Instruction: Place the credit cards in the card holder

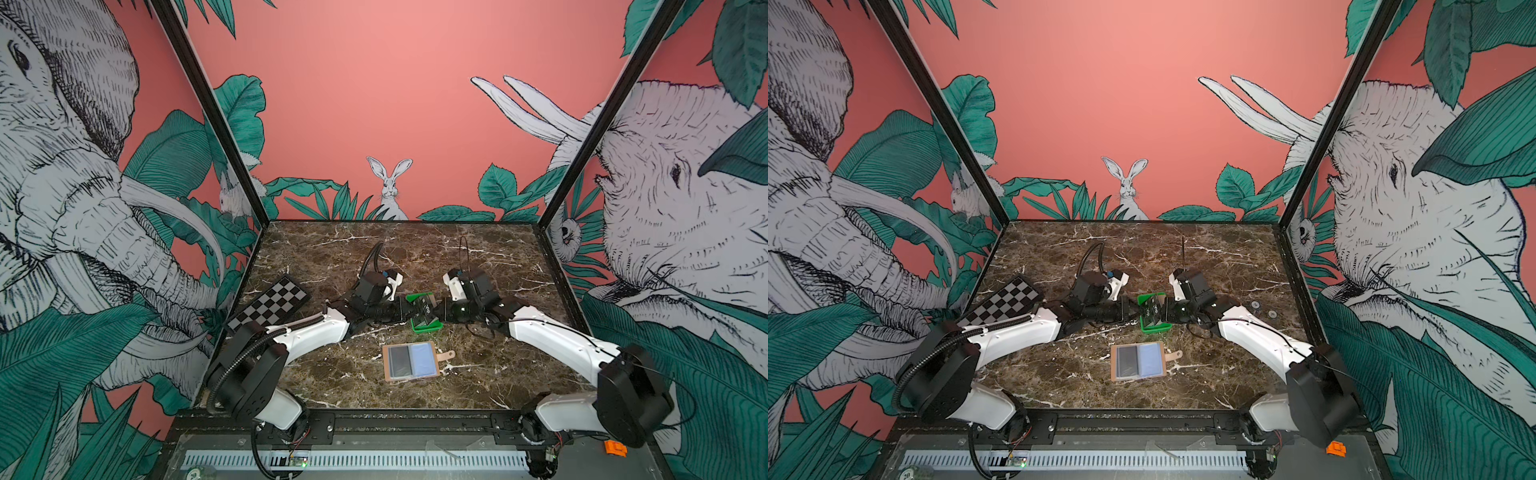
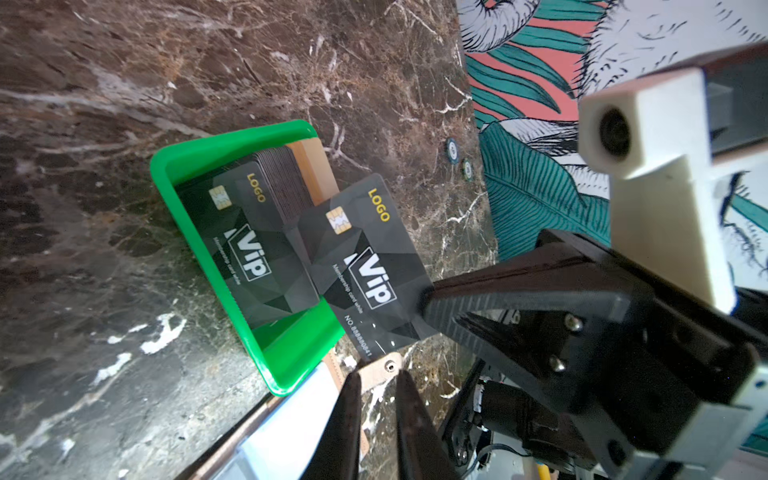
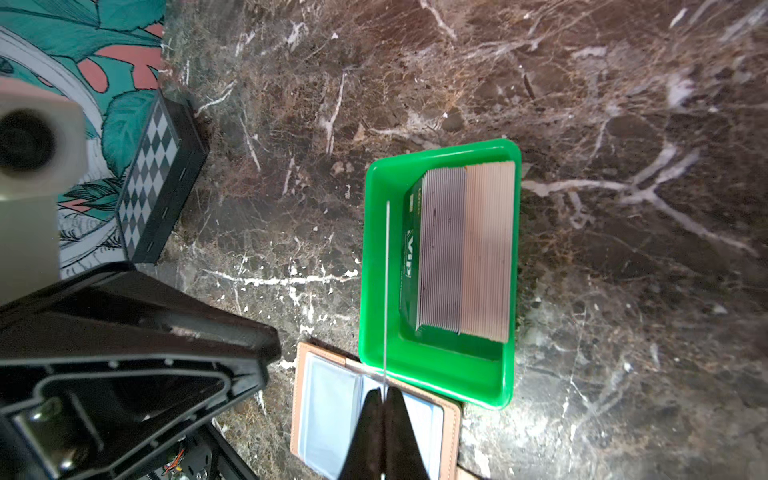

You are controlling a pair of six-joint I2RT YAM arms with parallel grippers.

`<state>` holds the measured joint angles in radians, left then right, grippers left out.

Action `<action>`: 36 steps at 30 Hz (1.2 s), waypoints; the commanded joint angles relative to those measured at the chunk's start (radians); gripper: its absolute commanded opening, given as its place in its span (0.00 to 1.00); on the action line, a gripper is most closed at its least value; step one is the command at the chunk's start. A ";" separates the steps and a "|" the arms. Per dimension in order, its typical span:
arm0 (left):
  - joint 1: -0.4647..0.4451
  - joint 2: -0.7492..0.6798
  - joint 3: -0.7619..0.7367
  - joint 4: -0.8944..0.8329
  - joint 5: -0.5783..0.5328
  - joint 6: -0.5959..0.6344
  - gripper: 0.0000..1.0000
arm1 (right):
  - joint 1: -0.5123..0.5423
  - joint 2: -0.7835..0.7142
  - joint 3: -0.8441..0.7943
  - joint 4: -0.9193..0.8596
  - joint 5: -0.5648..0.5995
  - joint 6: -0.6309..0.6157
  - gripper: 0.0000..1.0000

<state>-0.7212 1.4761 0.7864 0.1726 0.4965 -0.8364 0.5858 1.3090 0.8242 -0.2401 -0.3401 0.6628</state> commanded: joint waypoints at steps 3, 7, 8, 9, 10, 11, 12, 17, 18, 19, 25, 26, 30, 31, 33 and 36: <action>0.003 -0.064 -0.068 0.190 0.083 -0.098 0.29 | -0.018 -0.113 -0.057 0.059 -0.012 0.078 0.00; 0.005 -0.084 -0.078 0.240 0.148 -0.129 0.34 | -0.058 -0.191 -0.088 0.095 -0.071 0.123 0.00; 0.005 -0.087 -0.080 0.253 0.159 -0.137 0.34 | -0.073 -0.208 -0.099 0.118 -0.097 0.143 0.00; 0.005 -0.089 -0.083 0.271 0.169 -0.150 0.35 | -0.087 -0.225 -0.112 0.145 -0.125 0.164 0.00; 0.006 -0.089 -0.087 0.289 0.178 -0.165 0.35 | -0.099 -0.238 -0.122 0.171 -0.148 0.184 0.00; 0.006 -0.087 -0.091 0.310 0.186 -0.181 0.35 | -0.109 -0.252 -0.135 0.196 -0.171 0.205 0.00; 0.006 -0.084 -0.093 0.332 0.195 -0.198 0.36 | -0.118 -0.264 -0.143 0.221 -0.192 0.222 0.00; 0.006 -0.069 -0.091 0.392 0.220 -0.257 0.37 | -0.137 -0.295 -0.179 0.319 -0.276 0.297 0.00; 0.006 -0.068 -0.092 0.398 0.220 -0.263 0.37 | -0.139 -0.298 -0.186 0.339 -0.291 0.312 0.00; 0.006 -0.068 -0.094 0.396 0.213 -0.265 0.37 | -0.144 -0.301 -0.192 0.357 -0.300 0.326 0.00; 0.006 -0.049 -0.093 0.445 0.208 -0.310 0.35 | -0.153 -0.322 -0.217 0.428 -0.345 0.382 0.00; 0.006 -0.046 -0.092 0.446 0.207 -0.314 0.34 | -0.155 -0.327 -0.217 0.425 -0.347 0.382 0.00; 0.009 -0.036 -0.090 0.451 0.203 -0.324 0.32 | -0.157 -0.338 -0.221 0.432 -0.355 0.389 0.00; 0.009 -0.032 -0.091 0.465 0.205 -0.330 0.32 | -0.158 -0.338 -0.224 0.437 -0.358 0.393 0.00; 0.013 -0.024 -0.096 0.513 0.206 -0.358 0.30 | -0.158 -0.334 -0.234 0.463 -0.364 0.410 0.00; 0.014 -0.005 -0.106 0.592 0.210 -0.400 0.28 | -0.158 -0.329 -0.259 0.517 -0.377 0.449 0.00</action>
<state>-0.7143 1.4605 0.6979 0.6468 0.6930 -1.1831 0.4316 0.9852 0.5861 0.1833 -0.6876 1.0695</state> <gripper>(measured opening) 0.281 0.051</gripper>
